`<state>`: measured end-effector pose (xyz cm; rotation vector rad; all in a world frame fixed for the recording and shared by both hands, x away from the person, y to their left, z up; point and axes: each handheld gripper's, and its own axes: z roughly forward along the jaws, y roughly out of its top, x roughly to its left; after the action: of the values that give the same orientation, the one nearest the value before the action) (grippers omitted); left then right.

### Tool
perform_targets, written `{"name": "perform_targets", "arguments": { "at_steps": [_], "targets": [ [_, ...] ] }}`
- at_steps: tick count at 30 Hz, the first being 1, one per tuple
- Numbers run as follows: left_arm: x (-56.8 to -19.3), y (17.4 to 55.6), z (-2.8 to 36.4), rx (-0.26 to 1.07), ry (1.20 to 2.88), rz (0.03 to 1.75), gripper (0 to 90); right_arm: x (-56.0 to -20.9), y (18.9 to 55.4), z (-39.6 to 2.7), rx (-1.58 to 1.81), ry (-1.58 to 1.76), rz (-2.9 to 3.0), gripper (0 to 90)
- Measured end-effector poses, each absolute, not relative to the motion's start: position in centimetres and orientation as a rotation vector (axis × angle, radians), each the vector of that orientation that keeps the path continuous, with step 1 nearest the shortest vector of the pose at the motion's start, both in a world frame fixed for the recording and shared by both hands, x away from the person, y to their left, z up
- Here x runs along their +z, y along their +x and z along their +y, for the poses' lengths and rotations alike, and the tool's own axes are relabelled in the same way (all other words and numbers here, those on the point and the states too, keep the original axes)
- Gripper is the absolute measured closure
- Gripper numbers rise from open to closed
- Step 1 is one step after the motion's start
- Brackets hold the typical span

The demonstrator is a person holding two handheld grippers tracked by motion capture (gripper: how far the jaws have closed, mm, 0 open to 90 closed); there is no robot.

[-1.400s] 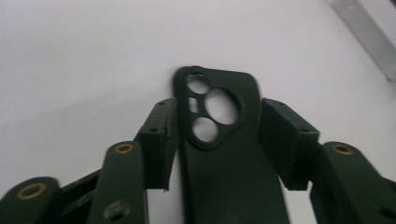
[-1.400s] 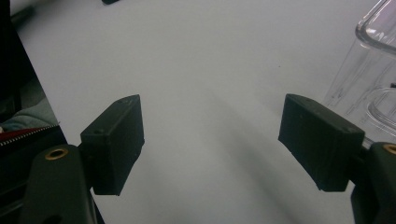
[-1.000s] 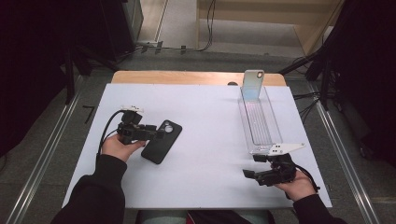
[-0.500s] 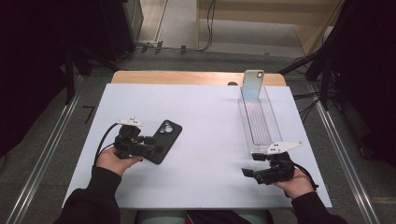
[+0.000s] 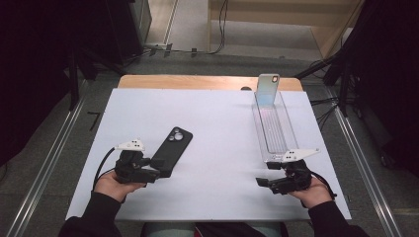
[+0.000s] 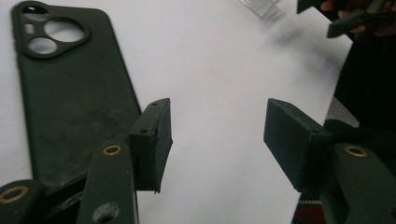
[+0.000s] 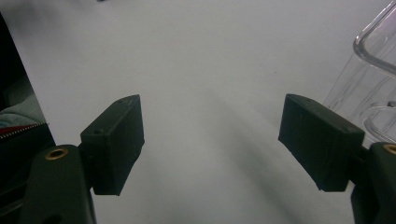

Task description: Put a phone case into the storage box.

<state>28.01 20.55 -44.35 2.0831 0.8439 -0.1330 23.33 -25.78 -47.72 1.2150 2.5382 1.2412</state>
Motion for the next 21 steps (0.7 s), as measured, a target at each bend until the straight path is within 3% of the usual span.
{"name": "perform_targets", "arguments": {
  "at_steps": [12,21],
  "targets": [
    [-44.4,27.6,20.9,-0.142,2.094,0.792,43.5,-47.6,23.4,-25.7,1.250,1.205,2.536,20.5],
    [-44.7,28.3,20.5,-0.117,2.140,0.806,32.8,-47.6,23.4,-25.6,1.251,1.199,2.534,20.4]
  ]
}}
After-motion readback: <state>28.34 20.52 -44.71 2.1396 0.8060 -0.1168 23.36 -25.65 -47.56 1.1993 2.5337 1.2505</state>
